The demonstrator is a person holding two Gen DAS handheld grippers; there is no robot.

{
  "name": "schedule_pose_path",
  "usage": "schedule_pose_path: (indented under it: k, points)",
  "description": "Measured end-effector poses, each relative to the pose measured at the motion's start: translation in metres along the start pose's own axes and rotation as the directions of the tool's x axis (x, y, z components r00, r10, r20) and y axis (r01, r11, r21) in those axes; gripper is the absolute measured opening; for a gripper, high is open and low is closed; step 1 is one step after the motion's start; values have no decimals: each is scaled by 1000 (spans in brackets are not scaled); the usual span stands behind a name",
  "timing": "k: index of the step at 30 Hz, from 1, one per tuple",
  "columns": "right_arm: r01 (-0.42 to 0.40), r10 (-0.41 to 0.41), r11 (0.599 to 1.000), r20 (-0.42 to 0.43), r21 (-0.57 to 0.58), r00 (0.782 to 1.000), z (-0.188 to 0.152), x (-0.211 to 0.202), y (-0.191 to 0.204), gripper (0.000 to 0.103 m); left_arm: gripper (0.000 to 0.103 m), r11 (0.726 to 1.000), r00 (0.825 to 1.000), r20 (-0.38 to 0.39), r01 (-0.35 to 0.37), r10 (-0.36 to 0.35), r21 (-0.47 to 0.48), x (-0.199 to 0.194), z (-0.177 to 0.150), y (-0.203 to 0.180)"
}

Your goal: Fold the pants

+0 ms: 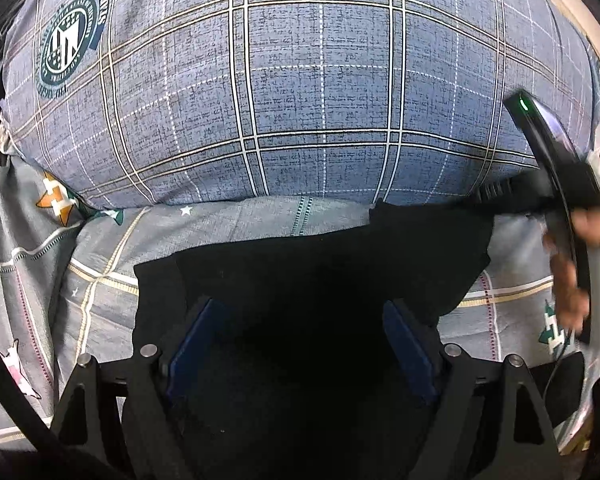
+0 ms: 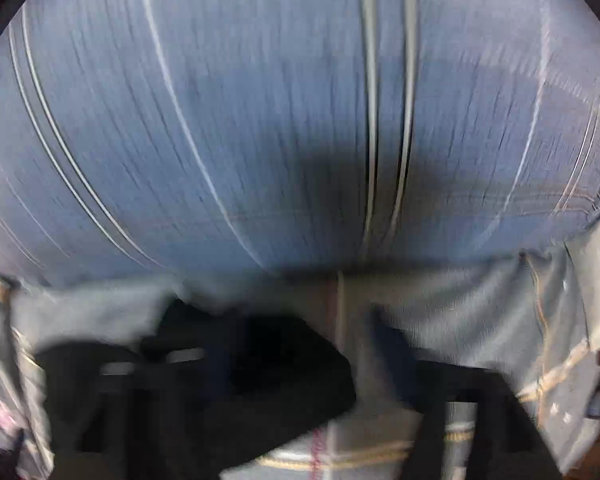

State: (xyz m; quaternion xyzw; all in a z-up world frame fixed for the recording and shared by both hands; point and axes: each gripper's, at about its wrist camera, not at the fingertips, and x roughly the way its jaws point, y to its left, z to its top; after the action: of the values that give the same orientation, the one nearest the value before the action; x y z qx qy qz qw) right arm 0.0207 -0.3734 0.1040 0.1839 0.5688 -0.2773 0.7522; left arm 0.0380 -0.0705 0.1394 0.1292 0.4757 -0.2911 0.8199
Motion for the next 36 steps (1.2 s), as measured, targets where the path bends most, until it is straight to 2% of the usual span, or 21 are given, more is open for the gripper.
schedule_pose_path:
  k: [3, 7, 11, 14, 16, 17, 19, 20, 22, 24, 25, 26, 27, 28, 29, 30, 31, 32, 34, 35, 36]
  points:
    - [1, 1, 1000, 57, -27, 998, -41, -23, 1, 27, 84, 1000, 1000, -1, 7, -7, -12, -2, -1, 2]
    - [-18, 15, 1000, 107, 18, 994, -97, -47, -9, 24, 84, 1000, 1000, 4, -12, 12, -8, -1, -4, 2]
    - [-152, 146, 988, 137, 38, 980, -143, -44, -14, 24, 84, 1000, 1000, -23, -3, 3, -8, 6, -7, 1]
    - [-136, 134, 991, 151, 5, 980, -140, -41, -5, 26, 84, 1000, 999, -32, -16, 16, 5, 8, -7, -1]
    - [-135, 136, 991, 249, -22, 959, -136, -64, -5, 29, 84, 1000, 999, -30, -16, 16, 1, 8, -4, 0]
    - [-144, 148, 989, 295, -34, 944, -136, -74, -4, 35, 84, 1000, 1000, -27, -17, 16, -2, 8, -3, 1]
    - [-154, 170, 985, 364, -74, 916, -129, -90, 2, 95, 84, 1000, 1000, -24, -19, 18, -11, 7, -1, 3]
    - [-149, 172, 985, 387, -89, 906, -124, -93, 6, 98, 84, 1000, 1000, -25, -17, 17, -18, 6, 0, 5]
    - [-135, 171, 983, 338, -128, 925, -98, -85, 21, 97, 84, 999, 999, -27, -18, 18, -27, 5, 2, 8]
    - [-183, 220, 972, 303, -146, 927, -70, -74, 32, 97, 84, 999, 999, -27, -29, 28, -32, 3, 3, 12]
    - [-180, 221, 969, 265, -170, 939, -54, -67, 42, 96, 84, 999, 999, -26, -29, 28, -40, 1, 5, 15]
    - [-151, 196, 969, 237, -196, 952, -42, -62, 51, 95, 84, 998, 999, -27, -24, 23, -49, 0, 6, 17]
    - [-72, 130, 968, 231, -242, 964, -28, -53, 67, 90, 84, 998, 999, -29, -16, 15, -57, 0, 7, 20]
    - [-36, 99, 958, 209, -283, 973, -22, -45, 76, 85, 84, 998, 999, -33, -8, 6, -64, 0, 8, 22]
    - [-40, 97, 948, 165, -316, 981, -18, -35, 83, 84, 84, 998, 999, -34, -6, 4, -68, -1, 8, 24]
    - [-76, 108, 933, 73, -352, 991, -14, -19, 91, 81, 84, 997, 999, -33, -10, 7, -76, -1, 9, 27]
    - [-107, 126, 925, 30, -365, 992, -16, -12, 94, 75, 84, 996, 999, -38, -14, 10, -85, -1, 9, 30]
    - [-125, 139, 915, 8, -383, 990, -21, -10, 96, 74, 84, 996, 999, -44, -15, 11, -92, -1, 9, 32]
    - [-40, 63, 912, 42, -409, 997, -27, -5, 98, 73, 84, 994, 998, -67, -25, 18, -103, 2, 9, 33]
    - [-11, 27, 918, 36, -396, 999, -25, 2, 96, 68, 84, 995, 997, -78, -32, 24, -99, 3, 8, 32]
    - [-2, 2, 931, -1, -366, 1000, -23, 11, 91, 49, 84, 995, 996, -81, -30, 22, -92, 4, 8, 31]
